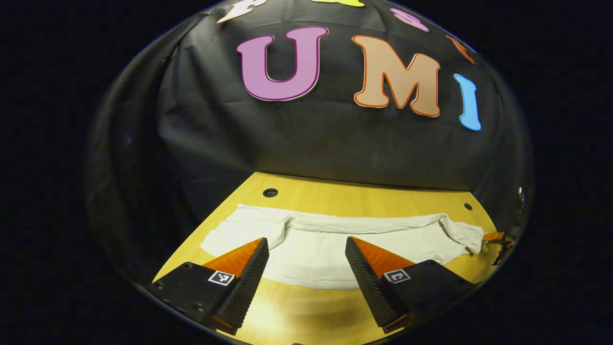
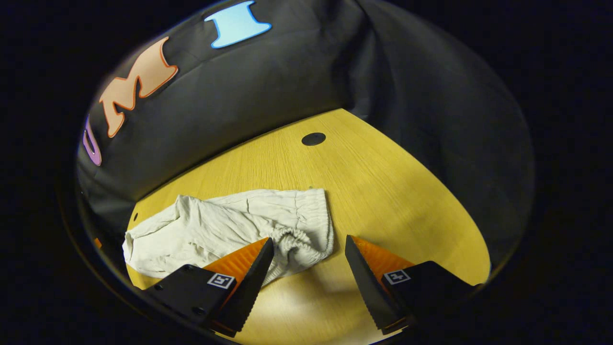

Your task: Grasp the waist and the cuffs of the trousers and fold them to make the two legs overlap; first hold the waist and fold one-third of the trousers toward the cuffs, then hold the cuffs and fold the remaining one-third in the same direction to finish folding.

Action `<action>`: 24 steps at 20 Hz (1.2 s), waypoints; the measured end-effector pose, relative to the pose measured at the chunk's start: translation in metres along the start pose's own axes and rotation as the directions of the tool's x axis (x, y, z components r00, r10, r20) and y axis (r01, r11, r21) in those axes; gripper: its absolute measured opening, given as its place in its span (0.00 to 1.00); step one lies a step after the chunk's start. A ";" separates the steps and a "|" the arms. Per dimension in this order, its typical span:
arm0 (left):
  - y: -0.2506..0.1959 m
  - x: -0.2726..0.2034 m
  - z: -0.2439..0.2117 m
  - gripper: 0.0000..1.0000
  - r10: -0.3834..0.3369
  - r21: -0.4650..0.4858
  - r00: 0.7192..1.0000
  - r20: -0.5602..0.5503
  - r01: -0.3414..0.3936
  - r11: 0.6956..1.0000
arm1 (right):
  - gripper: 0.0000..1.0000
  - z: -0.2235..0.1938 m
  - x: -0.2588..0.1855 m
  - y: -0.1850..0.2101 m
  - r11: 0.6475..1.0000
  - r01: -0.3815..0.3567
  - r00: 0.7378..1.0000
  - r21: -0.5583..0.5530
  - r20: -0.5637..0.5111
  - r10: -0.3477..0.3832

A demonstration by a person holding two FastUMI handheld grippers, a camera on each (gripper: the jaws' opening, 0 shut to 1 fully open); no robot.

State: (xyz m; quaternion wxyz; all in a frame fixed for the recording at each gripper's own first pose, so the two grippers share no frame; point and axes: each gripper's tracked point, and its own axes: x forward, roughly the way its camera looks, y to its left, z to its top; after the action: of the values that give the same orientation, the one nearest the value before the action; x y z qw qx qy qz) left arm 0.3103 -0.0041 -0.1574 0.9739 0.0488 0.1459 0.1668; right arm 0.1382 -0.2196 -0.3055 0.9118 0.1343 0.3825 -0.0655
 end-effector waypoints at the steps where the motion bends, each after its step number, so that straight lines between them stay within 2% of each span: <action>1: 0.000 0.000 0.000 0.96 0.009 0.001 1.000 -0.002 -0.009 1.000 | 0.97 -0.006 0.003 0.004 1.000 -0.022 1.000 0.019 -0.015 0.022; 3: -0.001 0.002 0.000 0.96 0.020 -0.006 1.000 -0.005 -0.020 1.000 | 0.85 -0.005 0.006 0.006 0.999 -0.034 0.999 0.029 0.000 0.034; 4: -0.001 0.003 -0.002 0.96 0.024 -0.012 1.000 -0.007 -0.024 1.000 | 0.85 -0.008 0.009 0.007 0.999 -0.040 0.999 0.031 -0.006 0.040; 5: -0.002 0.003 -0.002 0.96 0.027 -0.016 1.000 -0.006 -0.027 1.000 | 0.78 -0.010 0.005 0.009 0.998 -0.044 0.999 0.037 -0.016 0.045; 6: -0.001 0.002 -0.002 0.96 0.032 -0.020 0.999 -0.009 -0.032 0.999 | 0.87 -0.010 0.010 0.011 0.997 -0.053 0.999 0.047 -0.006 0.054; 7: 0.000 0.002 -0.002 0.96 0.038 -0.022 0.999 -0.012 -0.038 0.999 | 0.68 -0.010 0.010 0.014 0.996 -0.060 0.998 0.059 -0.006 0.060; 8: 0.000 0.003 -0.002 0.97 0.043 -0.023 0.999 -0.010 -0.043 0.999 | 0.62 -0.008 0.010 0.016 0.996 -0.064 0.998 0.068 0.000 0.064; 9: 0.000 0.003 -0.001 0.97 0.047 -0.024 0.999 -0.007 -0.048 0.999 | 0.51 -0.006 0.011 0.016 0.995 -0.060 0.998 0.074 0.010 0.060; 10: -0.002 0.003 -0.002 0.96 0.049 -0.027 0.999 -0.009 -0.049 0.998 | 0.48 -0.003 0.011 0.017 0.995 -0.060 0.998 0.079 0.018 0.058; 11: -0.002 0.002 -0.001 0.96 0.053 -0.030 0.999 -0.009 -0.053 0.998 | 0.32 -0.002 0.013 0.018 0.995 -0.049 0.999 0.090 0.019 0.048; 12: -0.002 0.003 -0.001 0.96 0.053 -0.033 0.999 -0.010 -0.054 0.998 | 0.32 -0.003 0.012 0.019 0.994 -0.045 0.999 0.100 0.017 0.043; 13: -0.003 0.005 0.000 0.96 0.050 -0.034 0.999 -0.011 -0.050 0.998 | 0.22 -0.001 0.014 0.019 0.994 -0.040 0.999 0.104 0.022 0.038; 15: -0.001 0.005 -0.002 0.96 0.046 -0.028 0.999 -0.014 -0.046 0.999 | 0.22 0.002 0.005 0.020 0.996 -0.028 0.999 0.090 0.037 0.024; 16: -0.001 0.006 -0.003 0.96 0.047 -0.025 0.999 -0.016 -0.047 0.999 | 0.27 0.006 0.000 0.023 0.996 -0.025 0.999 0.080 0.049 0.021; 19: -0.002 0.007 -0.003 0.96 0.029 -0.043 0.999 -0.015 -0.029 0.999 | 0.27 0.017 -0.016 0.035 0.998 -0.020 0.995 0.059 0.100 0.014; 20: -0.001 0.006 -0.004 0.96 0.020 -0.048 1.000 -0.017 -0.021 0.999 | 0.32 0.022 -0.024 0.042 0.998 -0.021 0.993 0.057 0.121 0.014; 21: -0.001 0.006 -0.004 0.96 0.010 -0.048 1.000 -0.019 -0.011 0.999 | 0.27 0.028 -0.031 0.051 0.998 -0.027 0.989 0.051 0.145 0.019; 22: -0.001 0.006 -0.004 0.96 0.003 -0.043 1.000 -0.021 -0.004 0.999 | 0.27 0.035 -0.038 0.058 0.998 -0.023 0.986 0.057 0.164 0.014; 23: 0.000 0.006 -0.005 0.96 -0.007 -0.032 1.000 -0.022 0.006 0.999 | 0.13 0.038 -0.045 0.072 0.998 -0.037 0.983 0.058 0.184 0.025; 24: -0.001 0.005 -0.006 0.96 -0.016 -0.023 1.000 -0.022 0.015 1.000 | 0.19 0.044 -0.053 0.083 0.998 -0.042 0.978 0.055 0.206 0.030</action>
State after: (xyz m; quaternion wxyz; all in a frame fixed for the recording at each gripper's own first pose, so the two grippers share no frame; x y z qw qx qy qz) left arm 0.3134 -0.0034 -0.1642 0.9740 0.0348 0.1553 0.1614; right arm 0.1493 -0.1523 -0.2221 0.9430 0.1608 0.2818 -0.0738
